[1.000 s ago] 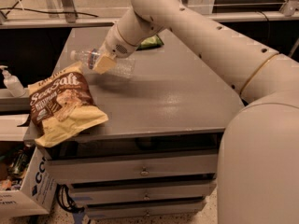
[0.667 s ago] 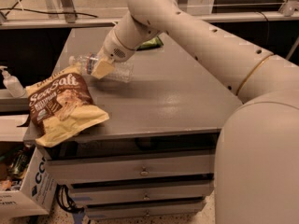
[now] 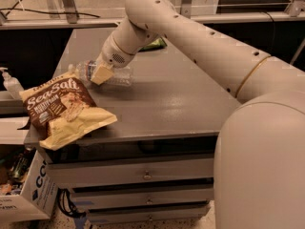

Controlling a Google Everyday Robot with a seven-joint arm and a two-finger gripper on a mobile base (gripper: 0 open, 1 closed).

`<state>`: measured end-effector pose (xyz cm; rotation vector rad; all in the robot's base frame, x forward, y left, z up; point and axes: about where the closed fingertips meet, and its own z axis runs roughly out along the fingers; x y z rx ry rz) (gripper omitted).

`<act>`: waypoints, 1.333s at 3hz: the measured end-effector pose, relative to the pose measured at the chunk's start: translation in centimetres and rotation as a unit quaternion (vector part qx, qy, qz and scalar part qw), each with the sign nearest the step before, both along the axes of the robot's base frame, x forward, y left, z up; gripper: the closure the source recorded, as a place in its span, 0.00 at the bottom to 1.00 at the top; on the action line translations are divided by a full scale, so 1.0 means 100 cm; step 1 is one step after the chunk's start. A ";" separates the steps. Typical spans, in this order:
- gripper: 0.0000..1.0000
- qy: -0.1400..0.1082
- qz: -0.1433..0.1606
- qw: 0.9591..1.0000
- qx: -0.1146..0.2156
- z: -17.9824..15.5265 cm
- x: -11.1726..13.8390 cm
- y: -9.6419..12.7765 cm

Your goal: Move water bottle near brown chip bag

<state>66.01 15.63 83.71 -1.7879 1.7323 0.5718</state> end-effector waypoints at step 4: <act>0.01 0.004 -0.008 1.000 -0.002 -0.001 0.003 -0.004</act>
Offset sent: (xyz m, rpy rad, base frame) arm 0.0288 -0.0363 0.0284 0.0579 -0.0189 -0.0926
